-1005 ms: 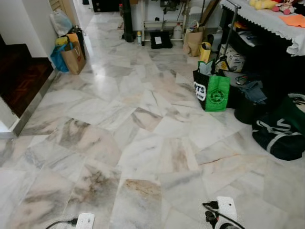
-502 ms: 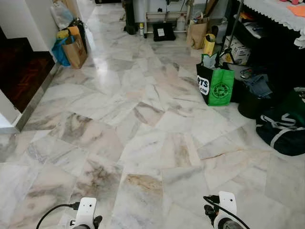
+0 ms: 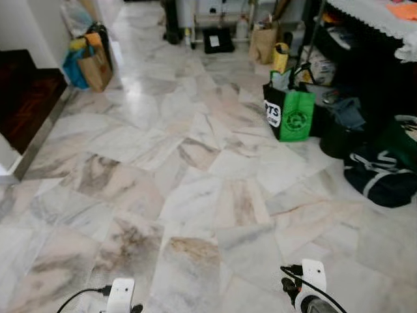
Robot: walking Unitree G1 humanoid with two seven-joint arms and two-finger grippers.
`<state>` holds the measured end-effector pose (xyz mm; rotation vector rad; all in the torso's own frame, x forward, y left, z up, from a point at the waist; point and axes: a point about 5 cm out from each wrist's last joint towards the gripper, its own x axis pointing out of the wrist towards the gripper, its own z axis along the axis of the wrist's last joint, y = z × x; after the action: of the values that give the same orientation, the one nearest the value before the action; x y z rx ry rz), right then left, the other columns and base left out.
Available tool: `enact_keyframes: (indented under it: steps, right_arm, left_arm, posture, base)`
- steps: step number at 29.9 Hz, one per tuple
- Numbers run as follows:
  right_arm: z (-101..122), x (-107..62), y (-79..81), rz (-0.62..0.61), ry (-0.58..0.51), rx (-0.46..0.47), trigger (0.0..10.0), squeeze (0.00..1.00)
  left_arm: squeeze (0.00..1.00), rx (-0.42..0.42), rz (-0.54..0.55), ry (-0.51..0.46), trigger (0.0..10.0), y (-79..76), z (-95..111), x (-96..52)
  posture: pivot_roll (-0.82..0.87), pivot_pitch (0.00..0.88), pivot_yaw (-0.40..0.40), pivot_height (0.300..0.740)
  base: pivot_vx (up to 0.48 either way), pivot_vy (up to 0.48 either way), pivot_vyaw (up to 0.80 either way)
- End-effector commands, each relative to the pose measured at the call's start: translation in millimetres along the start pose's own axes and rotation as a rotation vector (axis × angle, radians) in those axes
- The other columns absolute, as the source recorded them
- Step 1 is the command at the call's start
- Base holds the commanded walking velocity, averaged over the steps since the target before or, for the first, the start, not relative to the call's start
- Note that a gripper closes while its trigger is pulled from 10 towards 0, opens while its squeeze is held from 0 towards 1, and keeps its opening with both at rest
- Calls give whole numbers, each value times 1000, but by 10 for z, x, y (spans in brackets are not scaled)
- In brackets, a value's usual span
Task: Setting the table
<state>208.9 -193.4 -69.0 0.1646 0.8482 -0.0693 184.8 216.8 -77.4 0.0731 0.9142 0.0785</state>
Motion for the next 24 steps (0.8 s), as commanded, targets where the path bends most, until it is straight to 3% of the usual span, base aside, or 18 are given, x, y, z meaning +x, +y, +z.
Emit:
enact_keyframes:
  steps: [1,6,7,10,12,24]
  right_arm:
    - [-17,-1,1,1,11,6,10000,0]
    - [-45,-5,9,1,20,9,10000,0]
    - [-59,-8,7,1,23,8,10000,0]
    - [-69,-10,4,2,27,9,10000,0]
    - [-88,-15,-4,0,31,9,10000,0]
    - [-129,-25,-7,-2,41,11,10000,0]
  left_arm:
    - [0,-2,3,5,10000,6,-12,-2]
    - [0,33,-9,-3,10000,25,5,-3]
    - [0,77,-22,-8,10000,19,17,-2]
    - [0,93,-26,-11,10000,13,25,-1]
    - [0,91,-23,-10,10000,8,34,3]
    - [0,72,-31,-22,10000,-4,57,7]
  posture:
    - [-44,55,-18,740]
    - [-52,49,-10,740]
    - [-53,46,-8,740]
    - [-53,46,-8,740]
    - [-58,41,-5,740]
    - [-57,24,-1,740]
  base:
    - [0,0,-763]
    - [0,0,-763]
    - [0,-379,-763]
    - [0,-441,-763]
    - [0,-467,-763]
    - [0,0,-752]
